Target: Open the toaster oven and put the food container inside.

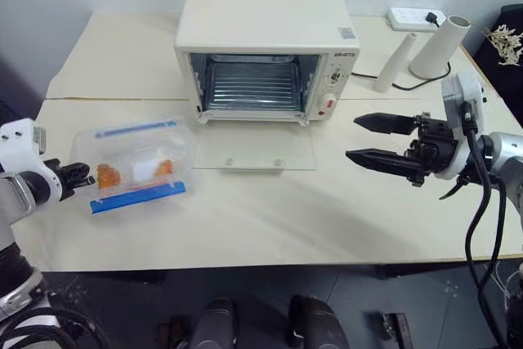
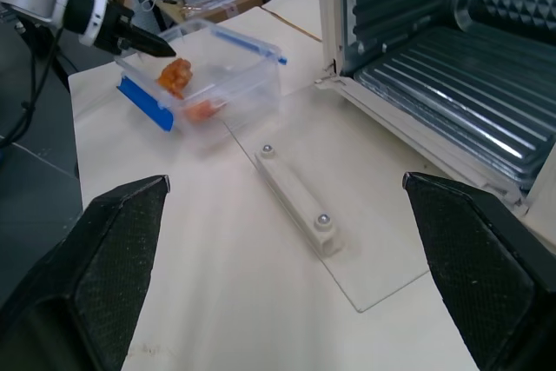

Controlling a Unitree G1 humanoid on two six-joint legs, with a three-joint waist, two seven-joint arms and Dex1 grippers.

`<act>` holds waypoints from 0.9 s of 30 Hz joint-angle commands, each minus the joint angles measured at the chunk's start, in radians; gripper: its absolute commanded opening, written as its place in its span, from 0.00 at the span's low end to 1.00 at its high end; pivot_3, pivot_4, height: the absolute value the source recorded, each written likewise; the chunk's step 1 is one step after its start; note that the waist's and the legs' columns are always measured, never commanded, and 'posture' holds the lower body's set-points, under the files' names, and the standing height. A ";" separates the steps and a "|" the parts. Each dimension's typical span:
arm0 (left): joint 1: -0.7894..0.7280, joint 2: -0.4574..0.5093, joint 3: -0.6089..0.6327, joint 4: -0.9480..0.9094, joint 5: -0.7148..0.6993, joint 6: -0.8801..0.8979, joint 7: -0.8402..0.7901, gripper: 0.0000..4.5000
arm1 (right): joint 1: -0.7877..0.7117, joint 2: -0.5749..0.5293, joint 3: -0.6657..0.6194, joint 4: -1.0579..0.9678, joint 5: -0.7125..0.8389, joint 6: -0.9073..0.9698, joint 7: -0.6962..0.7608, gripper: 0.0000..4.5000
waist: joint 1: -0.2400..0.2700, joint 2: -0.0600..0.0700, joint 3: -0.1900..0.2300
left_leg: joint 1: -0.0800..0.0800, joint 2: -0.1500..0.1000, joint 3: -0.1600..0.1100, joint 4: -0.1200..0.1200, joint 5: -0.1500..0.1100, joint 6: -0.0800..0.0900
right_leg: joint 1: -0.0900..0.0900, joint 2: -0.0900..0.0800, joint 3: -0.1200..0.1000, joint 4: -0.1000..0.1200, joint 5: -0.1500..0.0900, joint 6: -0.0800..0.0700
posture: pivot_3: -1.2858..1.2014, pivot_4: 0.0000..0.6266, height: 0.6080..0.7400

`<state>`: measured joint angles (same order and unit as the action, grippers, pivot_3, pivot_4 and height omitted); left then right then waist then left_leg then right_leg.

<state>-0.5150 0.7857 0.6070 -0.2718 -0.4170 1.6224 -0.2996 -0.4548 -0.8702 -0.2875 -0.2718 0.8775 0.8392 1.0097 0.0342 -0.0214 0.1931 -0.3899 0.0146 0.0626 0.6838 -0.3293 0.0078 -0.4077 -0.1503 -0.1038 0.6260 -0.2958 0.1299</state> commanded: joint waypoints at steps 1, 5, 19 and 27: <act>-0.118 -0.017 -0.115 -0.027 -0.214 -0.008 -0.010 0.02 | 0.040 -0.016 -0.064 -0.066 0.024 -0.007 -0.024 1.00 | 0.017 0.000 0.000 | 0.000 0.000 0.000 0.000 0.000 0.001 | 0.001 0.000 0.000 0.000 0.000 0.000 | 0.52 0.24 1.00; -0.197 0.043 -0.206 0.013 -0.275 -0.008 0.006 0.02 | 0.088 -0.009 -0.106 -0.112 0.052 -0.001 -0.064 1.00 | 0.033 0.000 0.000 | -0.001 -0.002 0.001 0.001 0.001 0.002 | 0.002 -0.001 0.000 -0.002 0.001 0.002 | 0.52 0.24 1.00; -0.279 -0.007 -0.234 0.114 -0.296 -0.008 0.092 0.02 | 0.139 -0.025 -0.150 -0.140 0.088 -0.022 -0.112 1.00 | -0.009 -0.001 0.000 | 0.000 -0.002 0.004 -0.001 0.001 0.000 | 0.000 0.003 0.000 -0.001 0.000 0.000 | 0.52 0.24 1.00; -0.293 -0.093 -0.324 0.083 -0.431 -0.008 0.149 0.02 | 0.146 -0.029 -0.141 -0.149 0.081 -0.026 -0.116 1.00 | -0.008 -0.001 0.000 | 0.000 -0.002 0.002 0.000 0.001 0.000 | 0.000 0.003 0.000 -0.001 0.000 0.000 | 0.52 0.24 1.00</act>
<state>-0.7769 0.6949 0.2910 -0.1558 -0.8033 1.6236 -0.1557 -0.3069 -0.8747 -0.4002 -0.3935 0.9506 0.8286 0.8934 0.0258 -0.0223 0.1933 -0.3901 0.0124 0.0650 0.6835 -0.3281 0.0079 -0.4074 -0.1473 -0.1037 0.6253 -0.2955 0.1301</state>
